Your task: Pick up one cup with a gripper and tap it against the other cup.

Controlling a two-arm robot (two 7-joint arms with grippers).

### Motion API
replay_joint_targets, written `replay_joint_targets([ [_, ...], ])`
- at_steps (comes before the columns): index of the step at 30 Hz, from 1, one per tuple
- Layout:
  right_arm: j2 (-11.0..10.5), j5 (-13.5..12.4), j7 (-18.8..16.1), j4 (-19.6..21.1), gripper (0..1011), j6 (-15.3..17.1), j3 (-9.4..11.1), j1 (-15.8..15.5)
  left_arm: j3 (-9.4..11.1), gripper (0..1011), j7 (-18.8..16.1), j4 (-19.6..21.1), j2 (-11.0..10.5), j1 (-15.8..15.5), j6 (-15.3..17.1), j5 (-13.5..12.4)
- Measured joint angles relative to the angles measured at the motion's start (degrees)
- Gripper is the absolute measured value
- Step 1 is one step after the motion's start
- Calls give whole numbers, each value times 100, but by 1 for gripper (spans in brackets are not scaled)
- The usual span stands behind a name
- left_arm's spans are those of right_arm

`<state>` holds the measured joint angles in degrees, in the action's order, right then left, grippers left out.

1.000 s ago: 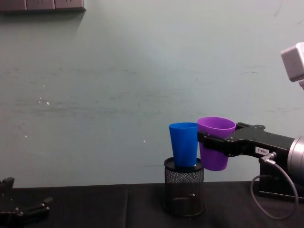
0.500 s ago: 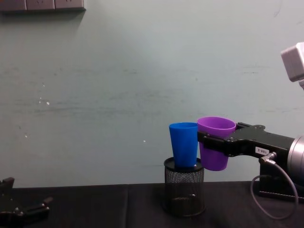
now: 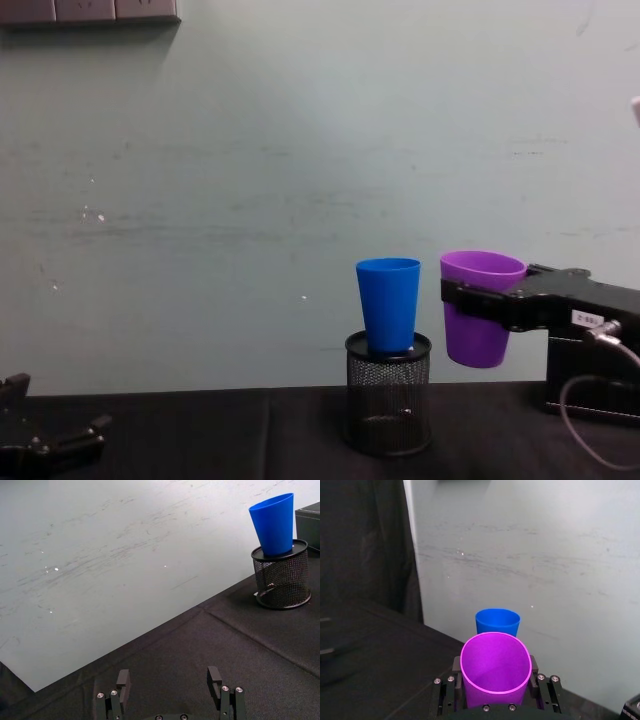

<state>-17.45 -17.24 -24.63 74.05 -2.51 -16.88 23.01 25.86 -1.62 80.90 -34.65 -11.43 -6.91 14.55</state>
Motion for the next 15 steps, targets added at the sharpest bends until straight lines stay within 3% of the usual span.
replay_joint_targets([
  [8,-222,-314,-96,428,731,275,41,-306,0,1012,0,0,0,0,0,0],
  [15,-403,-436,-90,758,732,376,40,-574,0,1011,0,0,0,0,0,0],
])
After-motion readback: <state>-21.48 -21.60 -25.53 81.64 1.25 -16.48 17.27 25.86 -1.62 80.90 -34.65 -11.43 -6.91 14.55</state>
